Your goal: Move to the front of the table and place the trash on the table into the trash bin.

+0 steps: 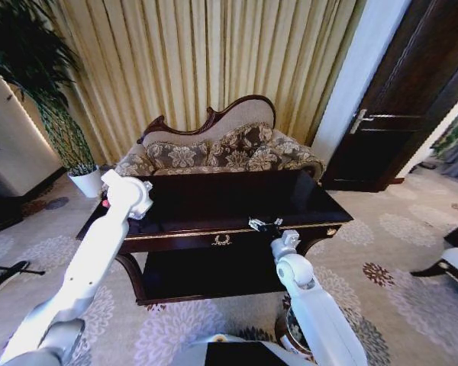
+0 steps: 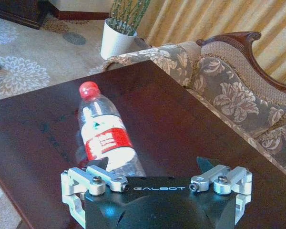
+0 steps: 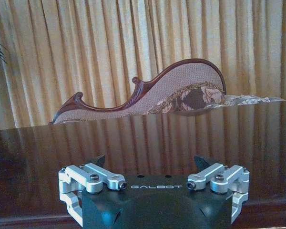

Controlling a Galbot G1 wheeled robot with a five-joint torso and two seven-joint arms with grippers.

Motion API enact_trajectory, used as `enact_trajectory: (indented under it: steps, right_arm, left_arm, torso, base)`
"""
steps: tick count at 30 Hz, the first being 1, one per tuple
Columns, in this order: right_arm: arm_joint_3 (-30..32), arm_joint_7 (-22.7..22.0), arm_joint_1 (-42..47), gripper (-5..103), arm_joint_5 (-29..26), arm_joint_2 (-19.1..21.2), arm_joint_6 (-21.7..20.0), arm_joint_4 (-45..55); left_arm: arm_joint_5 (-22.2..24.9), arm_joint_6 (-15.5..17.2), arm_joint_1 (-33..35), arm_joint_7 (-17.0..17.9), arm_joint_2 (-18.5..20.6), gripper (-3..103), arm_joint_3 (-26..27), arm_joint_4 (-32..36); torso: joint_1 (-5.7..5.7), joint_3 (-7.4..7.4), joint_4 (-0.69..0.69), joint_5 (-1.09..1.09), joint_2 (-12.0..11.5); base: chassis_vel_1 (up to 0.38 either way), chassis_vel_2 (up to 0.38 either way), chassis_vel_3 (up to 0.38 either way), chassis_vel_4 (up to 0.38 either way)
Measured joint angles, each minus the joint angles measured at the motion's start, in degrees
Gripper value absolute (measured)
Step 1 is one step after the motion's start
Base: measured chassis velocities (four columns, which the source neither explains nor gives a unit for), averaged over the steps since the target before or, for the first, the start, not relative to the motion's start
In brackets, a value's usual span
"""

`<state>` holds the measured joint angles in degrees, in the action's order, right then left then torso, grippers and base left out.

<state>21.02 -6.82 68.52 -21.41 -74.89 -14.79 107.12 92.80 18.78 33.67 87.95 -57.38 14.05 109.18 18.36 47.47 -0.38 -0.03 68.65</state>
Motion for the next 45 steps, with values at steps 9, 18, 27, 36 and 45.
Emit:
enact_trajectory:
  steps: [9,18,27,36,45]
  right_arm:
    - [-0.4,0.0,0.5,100,0.1,-0.7,0.1,0.7]
    - [1.8,0.0,-1.2,100,-6.4,2.5,-4.7,11.6]
    - [2.6,0.0,-1.1,100,-8.5,5.4,-6.6,15.0]
    - [2.7,0.0,-0.7,100,-8.6,6.1,-6.6,14.8]
    - [2.7,0.0,-1.1,100,-8.5,6.1,-6.2,13.3]
  left_arm:
    - [0.6,0.9,3.9,-0.2,1.6,100,3.9,1.7]
    - [1.8,1.7,8.4,-1.0,3.2,100,8.0,4.7]
    - [3.4,2.5,12.4,-1.7,5.5,100,13.1,6.3]
    - [5.2,3.8,11.1,-3.9,6.7,100,15.3,3.5]
    - [5.2,4.2,8.5,-5.1,5.5,100,14.2,0.4]
  torso:
    - [0.00,0.02,0.03,0.03,0.0]
    - [0.02,0.02,0.01,0.04,0.0]
    - [0.02,0.02,0.01,0.03,0.0]
    - [0.01,0.02,0.00,0.03,0.0]
    - [0.01,0.02,0.01,0.03,0.0]
  base:
    - [0.000,0.000,0.000,0.000]
    - [0.000,0.000,0.000,0.000]
    - [0.000,0.000,0.000,0.000]
    - [0.000,0.000,0.000,0.000]
    - [0.000,0.000,0.000,0.000]
